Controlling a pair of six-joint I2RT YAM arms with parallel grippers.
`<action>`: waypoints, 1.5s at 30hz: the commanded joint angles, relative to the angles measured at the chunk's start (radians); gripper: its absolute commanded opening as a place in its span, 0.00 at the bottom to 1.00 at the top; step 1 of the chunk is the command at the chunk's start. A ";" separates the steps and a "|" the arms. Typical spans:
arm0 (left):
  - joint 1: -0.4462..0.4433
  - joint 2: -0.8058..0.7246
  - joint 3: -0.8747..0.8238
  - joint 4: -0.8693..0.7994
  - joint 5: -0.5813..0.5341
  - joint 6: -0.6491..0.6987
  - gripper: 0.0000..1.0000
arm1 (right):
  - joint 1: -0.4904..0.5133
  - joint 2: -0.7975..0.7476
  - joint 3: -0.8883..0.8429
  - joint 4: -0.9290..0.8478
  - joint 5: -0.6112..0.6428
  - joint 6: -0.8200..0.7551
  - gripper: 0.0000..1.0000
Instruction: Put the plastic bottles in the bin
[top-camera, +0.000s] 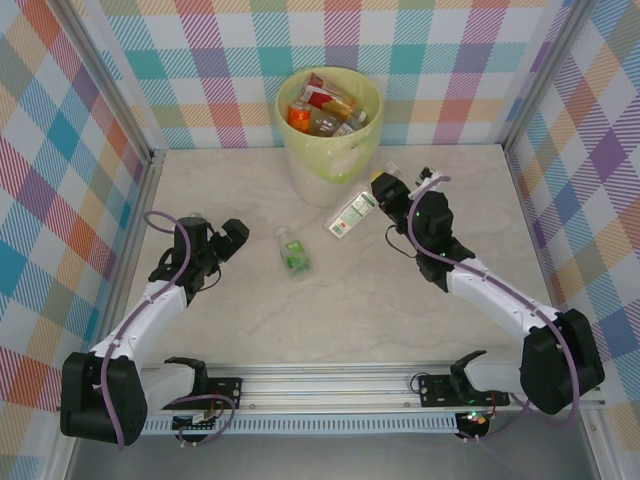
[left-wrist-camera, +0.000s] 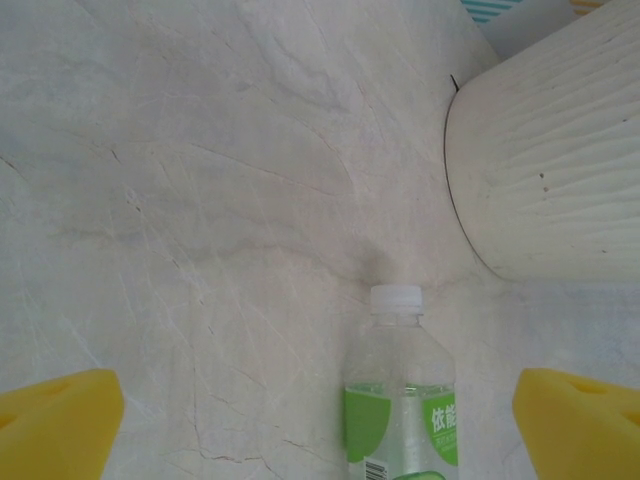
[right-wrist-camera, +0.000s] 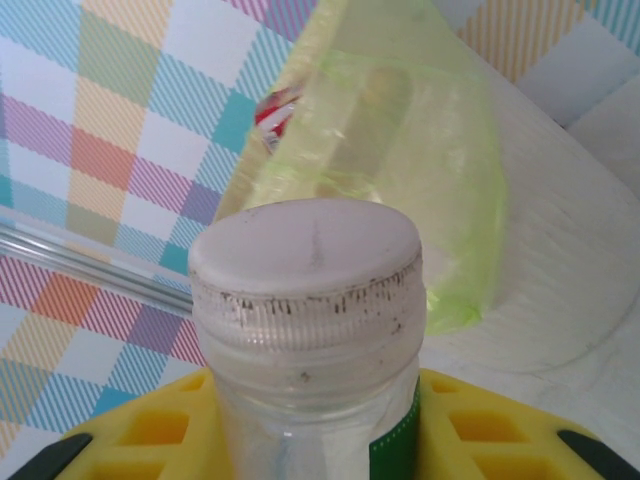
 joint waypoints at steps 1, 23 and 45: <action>0.016 -0.002 -0.015 0.005 0.026 -0.014 1.00 | -0.013 -0.023 0.123 -0.062 -0.068 -0.098 0.00; -0.019 -0.023 -0.101 0.005 0.126 -0.182 1.00 | -0.111 0.511 0.963 0.010 -0.301 0.028 0.00; -0.071 0.021 -0.046 -0.047 0.077 -0.118 1.00 | -0.081 1.188 1.837 -0.510 -0.214 -0.254 0.47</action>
